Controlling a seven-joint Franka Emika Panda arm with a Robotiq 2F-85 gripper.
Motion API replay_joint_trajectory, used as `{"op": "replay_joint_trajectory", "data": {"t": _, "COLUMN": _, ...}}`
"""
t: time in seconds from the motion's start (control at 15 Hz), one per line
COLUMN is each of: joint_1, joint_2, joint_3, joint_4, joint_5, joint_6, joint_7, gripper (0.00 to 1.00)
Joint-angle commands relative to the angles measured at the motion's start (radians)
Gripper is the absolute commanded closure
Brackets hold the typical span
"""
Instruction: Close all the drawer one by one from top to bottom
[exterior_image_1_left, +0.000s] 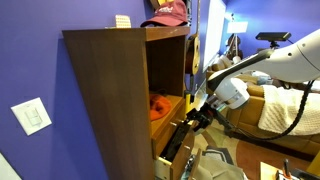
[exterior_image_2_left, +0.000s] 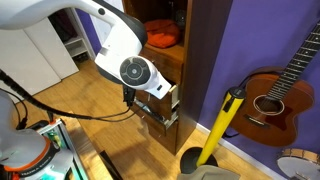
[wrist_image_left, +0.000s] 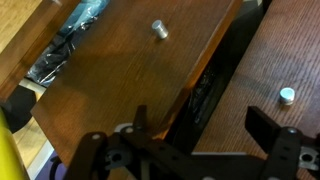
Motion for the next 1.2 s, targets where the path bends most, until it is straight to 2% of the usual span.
{"op": "replay_joint_trajectory", "data": {"t": 0.0, "joint_1": -0.037, "joint_2": -0.031, "joint_3": -0.005, "joint_4": -0.003, "joint_5": -0.102, "joint_6": -0.079, "joint_7": 0.021, "gripper": 0.0}}
{"op": "replay_joint_trajectory", "data": {"t": 0.33, "joint_1": -0.08, "joint_2": -0.098, "joint_3": -0.028, "joint_4": 0.007, "joint_5": -0.311, "joint_6": -0.185, "joint_7": 0.042, "gripper": 0.0}}
{"op": "replay_joint_trajectory", "data": {"t": 0.6, "joint_1": -0.102, "joint_2": -0.137, "joint_3": -0.046, "joint_4": 0.006, "joint_5": -0.473, "joint_6": -0.211, "joint_7": 0.041, "gripper": 0.0}}
{"op": "replay_joint_trajectory", "data": {"t": 0.87, "joint_1": -0.107, "joint_2": -0.134, "joint_3": -0.075, "joint_4": -0.015, "joint_5": -0.527, "joint_6": -0.172, "joint_7": 0.02, "gripper": 0.0}}
{"op": "replay_joint_trajectory", "data": {"t": 1.13, "joint_1": -0.099, "joint_2": -0.108, "joint_3": -0.093, "joint_4": -0.047, "joint_5": -0.496, "joint_6": -0.122, "joint_7": 0.01, "gripper": 0.0}}
